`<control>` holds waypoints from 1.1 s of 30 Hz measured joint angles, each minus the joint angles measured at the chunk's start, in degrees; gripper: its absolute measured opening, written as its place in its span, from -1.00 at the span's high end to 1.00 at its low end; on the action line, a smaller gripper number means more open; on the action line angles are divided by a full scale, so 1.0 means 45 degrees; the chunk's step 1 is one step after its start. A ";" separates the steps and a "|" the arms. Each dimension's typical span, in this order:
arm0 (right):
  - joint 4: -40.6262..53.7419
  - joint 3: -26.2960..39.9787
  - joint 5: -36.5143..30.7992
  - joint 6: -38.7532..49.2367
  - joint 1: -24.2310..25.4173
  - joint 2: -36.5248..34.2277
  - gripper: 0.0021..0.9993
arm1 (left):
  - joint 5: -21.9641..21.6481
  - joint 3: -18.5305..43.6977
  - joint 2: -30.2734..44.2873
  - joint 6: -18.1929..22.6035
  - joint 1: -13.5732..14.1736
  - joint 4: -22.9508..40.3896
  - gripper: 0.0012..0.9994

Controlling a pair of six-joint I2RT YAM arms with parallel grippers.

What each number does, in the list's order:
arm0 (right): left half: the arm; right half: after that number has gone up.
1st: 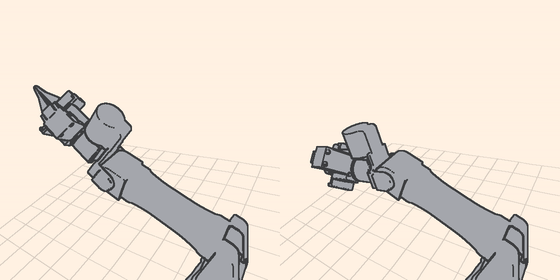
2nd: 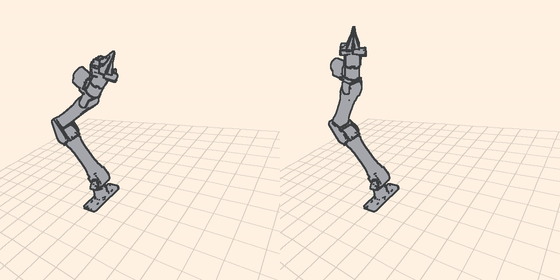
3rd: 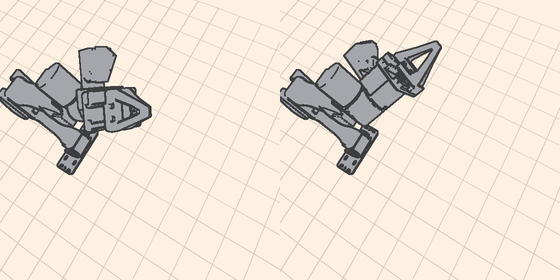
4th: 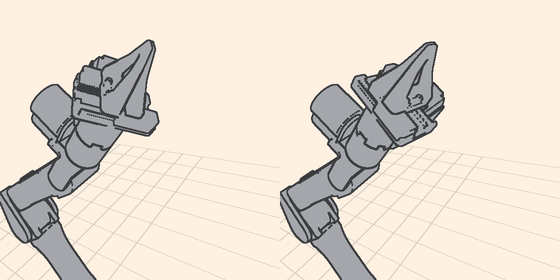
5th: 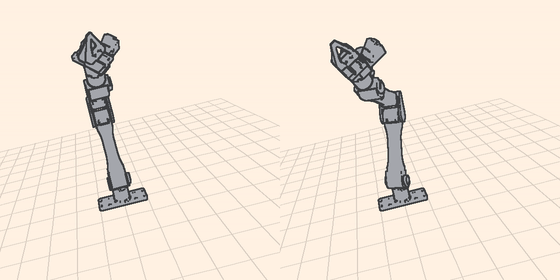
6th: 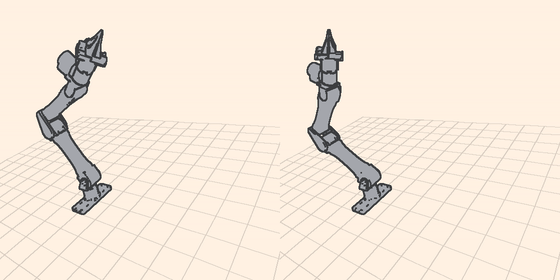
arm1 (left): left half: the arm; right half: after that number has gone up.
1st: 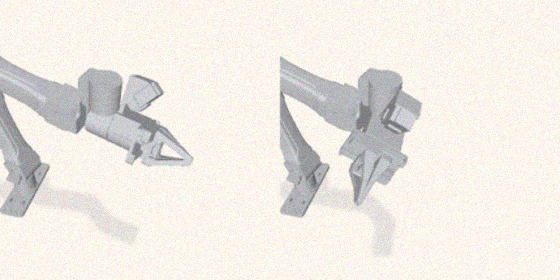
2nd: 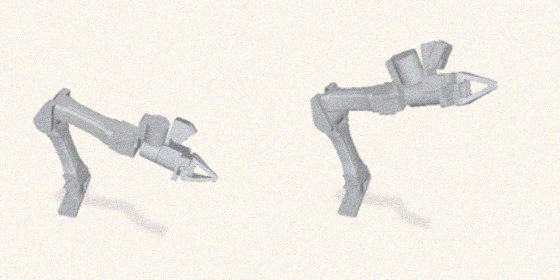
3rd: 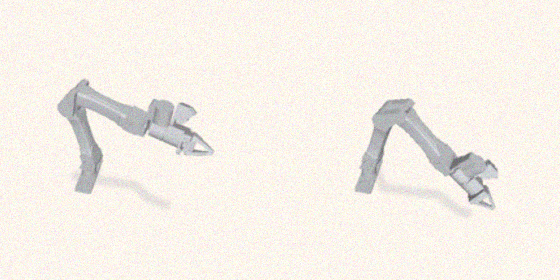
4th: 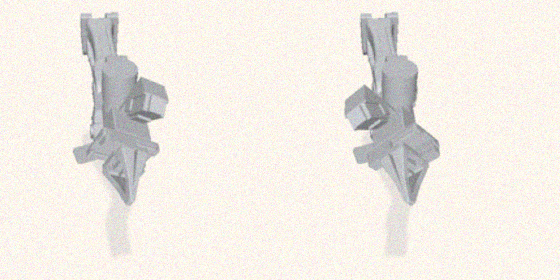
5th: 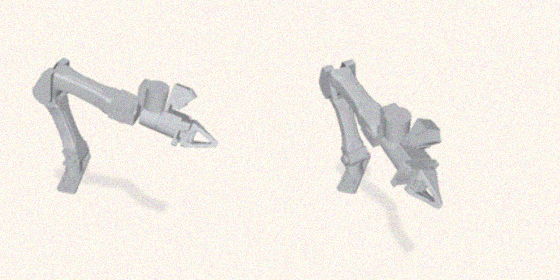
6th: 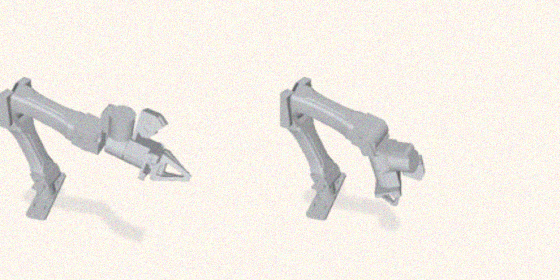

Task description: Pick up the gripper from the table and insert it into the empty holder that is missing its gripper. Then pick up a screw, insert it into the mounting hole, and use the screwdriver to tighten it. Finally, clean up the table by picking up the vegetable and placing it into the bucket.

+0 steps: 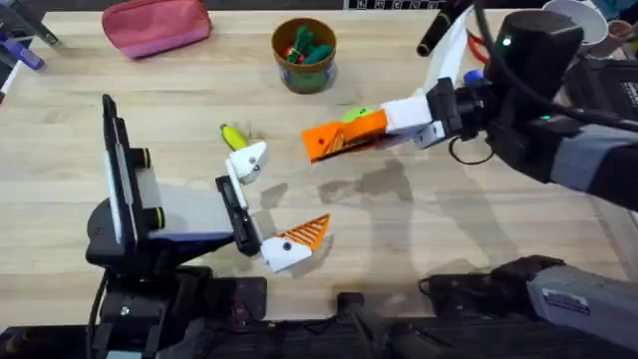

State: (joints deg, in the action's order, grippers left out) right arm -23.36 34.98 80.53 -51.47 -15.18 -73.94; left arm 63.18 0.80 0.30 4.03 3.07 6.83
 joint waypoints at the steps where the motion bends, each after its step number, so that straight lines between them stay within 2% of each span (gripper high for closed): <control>1: -0.0274 -0.0009 0.0251 -0.0024 0.0000 -0.0185 0.99 | 0.0000 0.0000 0.0000 0.0000 0.0000 0.0000 -0.97; 7: -0.0775 -0.0014 0.1019 -0.0051 0.0000 -0.1158 0.99 | 0.0000 0.0000 0.0003 0.0000 0.0000 0.0000 -0.97; 13: -0.0770 -0.0062 0.1108 -0.0178 -0.0005 -0.2106 0.99 | 0.0000 0.0000 0.0000 0.0000 0.0000 0.0000 -0.97; 22: -0.0819 -0.0063 0.1117 -0.0187 -0.0394 -0.2240 0.99 | 0.0000 0.0000 0.0000 0.0000 0.0000 0.0000 -0.97; 33: -0.1109 0.1227 0.1370 0.0119 -0.1138 -0.4345 0.99 | 0.0000 0.0000 0.0000 0.0000 0.0000 0.0000 -0.97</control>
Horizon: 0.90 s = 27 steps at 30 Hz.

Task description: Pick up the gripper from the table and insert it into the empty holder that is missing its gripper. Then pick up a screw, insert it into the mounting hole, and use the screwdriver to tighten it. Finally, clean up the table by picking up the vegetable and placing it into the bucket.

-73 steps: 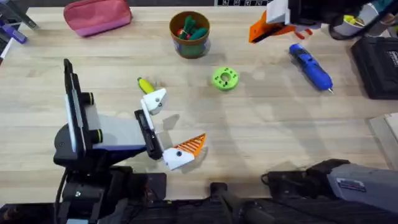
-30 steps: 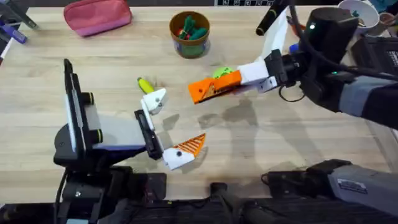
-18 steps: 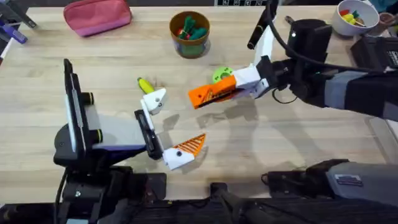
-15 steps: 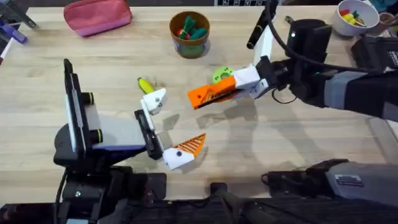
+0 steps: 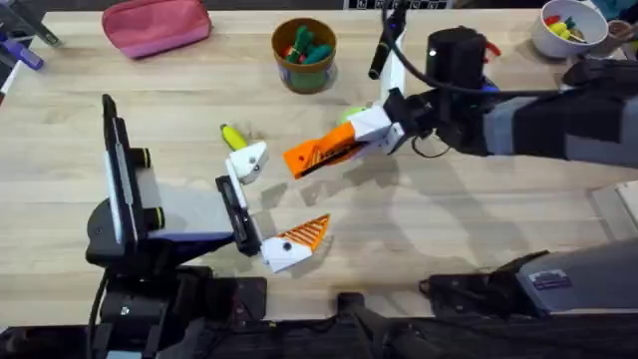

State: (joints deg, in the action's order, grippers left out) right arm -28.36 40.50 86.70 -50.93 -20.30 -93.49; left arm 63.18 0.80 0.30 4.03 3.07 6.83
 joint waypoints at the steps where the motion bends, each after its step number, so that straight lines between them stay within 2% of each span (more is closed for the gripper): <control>1: 0.0004 0.0077 0.0015 0.0062 -0.0068 -0.0175 0.99 | 0.0000 0.0000 0.0000 -0.0002 0.0000 0.0000 -0.97; 12: -0.0661 0.0959 0.0087 0.0604 -0.1002 -0.0975 0.99 | 0.0000 0.0000 0.0001 0.0000 0.0000 0.0000 -0.97; 27: -0.0566 0.0989 -0.0318 0.0740 -0.1072 -0.1029 0.99 | 0.0000 0.0000 0.0000 0.0000 0.0000 0.0000 -0.97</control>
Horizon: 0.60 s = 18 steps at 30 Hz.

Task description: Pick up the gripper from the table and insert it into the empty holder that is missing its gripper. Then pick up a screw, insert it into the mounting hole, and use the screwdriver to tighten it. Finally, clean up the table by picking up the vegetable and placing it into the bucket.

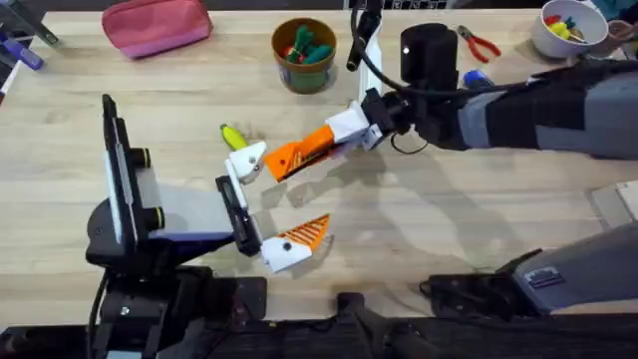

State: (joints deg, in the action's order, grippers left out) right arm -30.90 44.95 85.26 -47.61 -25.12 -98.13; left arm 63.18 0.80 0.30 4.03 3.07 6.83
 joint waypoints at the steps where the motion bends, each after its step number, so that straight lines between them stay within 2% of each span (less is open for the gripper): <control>1: -0.0003 0.0000 -0.0030 -0.0021 0.0000 0.0001 0.99 | 0.0000 0.0000 0.0000 0.0000 0.0000 0.0000 -0.97; 18: -0.0003 0.0000 -0.0318 -0.0323 0.0000 0.0000 0.99 | -0.0005 0.0000 0.0000 -0.0005 0.0000 0.0000 -0.97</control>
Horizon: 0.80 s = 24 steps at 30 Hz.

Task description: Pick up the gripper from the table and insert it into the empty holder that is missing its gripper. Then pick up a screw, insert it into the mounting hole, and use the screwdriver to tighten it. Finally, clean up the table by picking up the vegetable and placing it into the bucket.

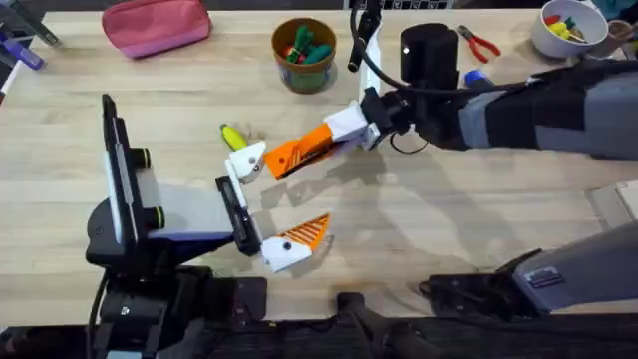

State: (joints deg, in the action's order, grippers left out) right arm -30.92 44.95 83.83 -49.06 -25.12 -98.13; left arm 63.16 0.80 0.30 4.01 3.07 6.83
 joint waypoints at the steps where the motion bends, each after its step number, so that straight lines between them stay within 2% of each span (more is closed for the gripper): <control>1: 0.0000 0.0000 0.0000 -0.0009 -0.0007 0.0000 0.99 | 0.0000 0.0000 0.0000 0.0000 0.0000 0.0000 -0.97; 24: -0.0040 0.0000 -0.0058 -0.0224 -0.0199 0.0000 0.99 | -0.0005 0.0000 0.0000 -0.0039 -0.0004 -0.0004 -0.97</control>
State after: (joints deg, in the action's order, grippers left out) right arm -31.10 44.95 83.57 -50.07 -26.02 -98.13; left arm 63.13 0.80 0.30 3.84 3.05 6.81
